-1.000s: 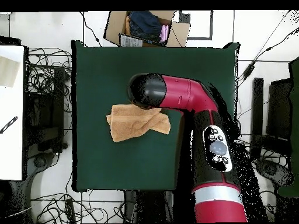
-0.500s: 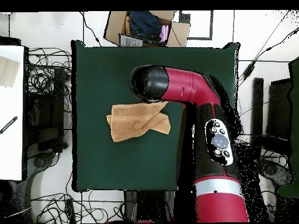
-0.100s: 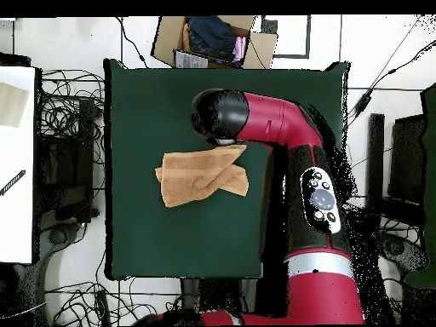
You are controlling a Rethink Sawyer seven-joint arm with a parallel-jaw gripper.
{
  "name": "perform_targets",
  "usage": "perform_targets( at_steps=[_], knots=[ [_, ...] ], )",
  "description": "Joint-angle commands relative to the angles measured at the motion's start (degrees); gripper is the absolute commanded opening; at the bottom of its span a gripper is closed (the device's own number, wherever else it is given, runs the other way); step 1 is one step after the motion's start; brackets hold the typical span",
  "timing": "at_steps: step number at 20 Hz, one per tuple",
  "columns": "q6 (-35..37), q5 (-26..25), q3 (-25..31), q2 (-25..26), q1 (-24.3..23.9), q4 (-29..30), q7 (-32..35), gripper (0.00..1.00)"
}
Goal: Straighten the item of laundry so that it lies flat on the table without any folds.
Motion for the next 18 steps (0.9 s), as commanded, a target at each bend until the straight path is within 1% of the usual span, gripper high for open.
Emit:
perform_targets(
  at_steps=[1,6,11,18],
  knots=[
    [7.67,-2.92,7.85,1.44,-1.16,0.71,-9.58,1.00],
    [9.04,-3.21,10.27,2.36,-2.64,1.26,-12.21,1.00],
    [11.75,-3.89,12.56,3.82,-3.69,0.15,-14.23,1.00],
    [12.71,-4.76,14.15,4.87,-4.37,-0.59,-14.94,1.00]
  ],
)
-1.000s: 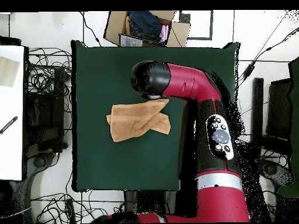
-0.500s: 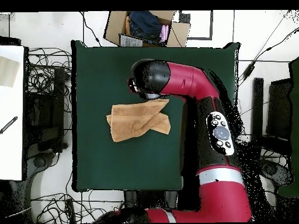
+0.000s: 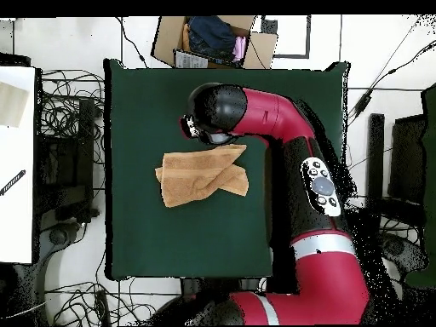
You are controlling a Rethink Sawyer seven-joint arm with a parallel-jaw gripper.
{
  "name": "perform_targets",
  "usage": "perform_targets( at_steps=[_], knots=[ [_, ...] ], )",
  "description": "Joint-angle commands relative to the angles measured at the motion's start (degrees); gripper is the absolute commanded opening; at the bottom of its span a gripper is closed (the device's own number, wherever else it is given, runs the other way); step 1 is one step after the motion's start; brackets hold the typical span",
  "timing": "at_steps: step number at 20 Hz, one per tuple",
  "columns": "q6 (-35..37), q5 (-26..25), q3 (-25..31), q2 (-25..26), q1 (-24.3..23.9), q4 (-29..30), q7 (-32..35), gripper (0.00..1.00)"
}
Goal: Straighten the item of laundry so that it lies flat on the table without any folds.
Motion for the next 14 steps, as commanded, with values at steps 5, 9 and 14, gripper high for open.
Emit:
perform_targets(
  at_steps=[5,9,14],
  knots=[
    [6.02,-5.26,7.03,1.22,-1.85,0.87,-12.61,1.00],
    [5.04,-5.71,7.85,-0.25,-3.48,4.02,-12.29,1.00],
    [4.76,-6.62,8.48,-1.32,-4.64,5.63,-11.72,1.00]
  ],
)
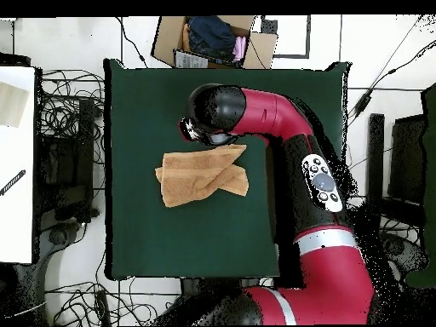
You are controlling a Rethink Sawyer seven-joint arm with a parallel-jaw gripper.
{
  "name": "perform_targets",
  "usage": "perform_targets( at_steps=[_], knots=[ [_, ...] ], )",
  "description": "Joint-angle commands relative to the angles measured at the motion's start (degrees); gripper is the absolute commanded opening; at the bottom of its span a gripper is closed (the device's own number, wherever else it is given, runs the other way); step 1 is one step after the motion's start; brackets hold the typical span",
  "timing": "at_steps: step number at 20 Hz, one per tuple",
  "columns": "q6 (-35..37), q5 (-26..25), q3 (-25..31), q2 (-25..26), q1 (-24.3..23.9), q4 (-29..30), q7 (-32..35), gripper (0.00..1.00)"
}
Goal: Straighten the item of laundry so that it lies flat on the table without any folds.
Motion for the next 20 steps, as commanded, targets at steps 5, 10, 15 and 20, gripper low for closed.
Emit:
perform_targets(
  at_steps=[5,10,15,20],
  knots=[
    [3.08,-4.09,5.66,-1.08,-2.95,5.51,-9.74,1.00],
    [4.90,-4.59,6.14,-0.85,-2.96,4.27,-9.94,1.00],
    [6.23,-5.08,6.90,-0.32,-3.05,3.32,-10.04,1.00],
    [6.92,-5.40,7.70,0.26,-3.34,2.69,-10.75,1.00]
  ],
)
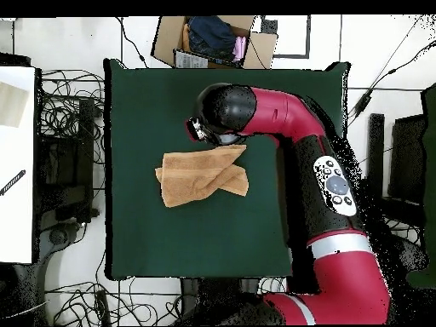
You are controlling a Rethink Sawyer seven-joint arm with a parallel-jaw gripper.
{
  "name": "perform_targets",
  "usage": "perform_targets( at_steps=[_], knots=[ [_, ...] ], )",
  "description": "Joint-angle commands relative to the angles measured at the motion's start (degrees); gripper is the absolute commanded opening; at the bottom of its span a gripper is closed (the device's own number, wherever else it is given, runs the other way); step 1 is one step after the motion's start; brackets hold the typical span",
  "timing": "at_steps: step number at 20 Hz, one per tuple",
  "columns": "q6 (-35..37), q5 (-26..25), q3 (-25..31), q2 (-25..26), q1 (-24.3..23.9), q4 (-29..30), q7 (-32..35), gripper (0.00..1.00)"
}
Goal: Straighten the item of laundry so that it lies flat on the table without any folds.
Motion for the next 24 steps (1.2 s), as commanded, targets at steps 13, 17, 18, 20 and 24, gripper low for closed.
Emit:
perform_targets(
  at_steps=[13,17,18,20,24],
  knots=[
    [10.56,-3.53,8.28,3.92,-1.82,-0.52,-13.97,1.00],
    [11.42,-3.82,9.11,4.67,-1.65,-1.65,-14.42,1.00],
    [11.74,-3.88,9.31,4.83,-1.61,-1.93,-14.47,1.00],
    [12.31,-4.02,9.68,4.84,-1.78,-2.13,-14.60,1.00],
    [13.07,-4.34,10.34,5.24,-2.20,-2.60,-15.26,1.00]
  ],
)
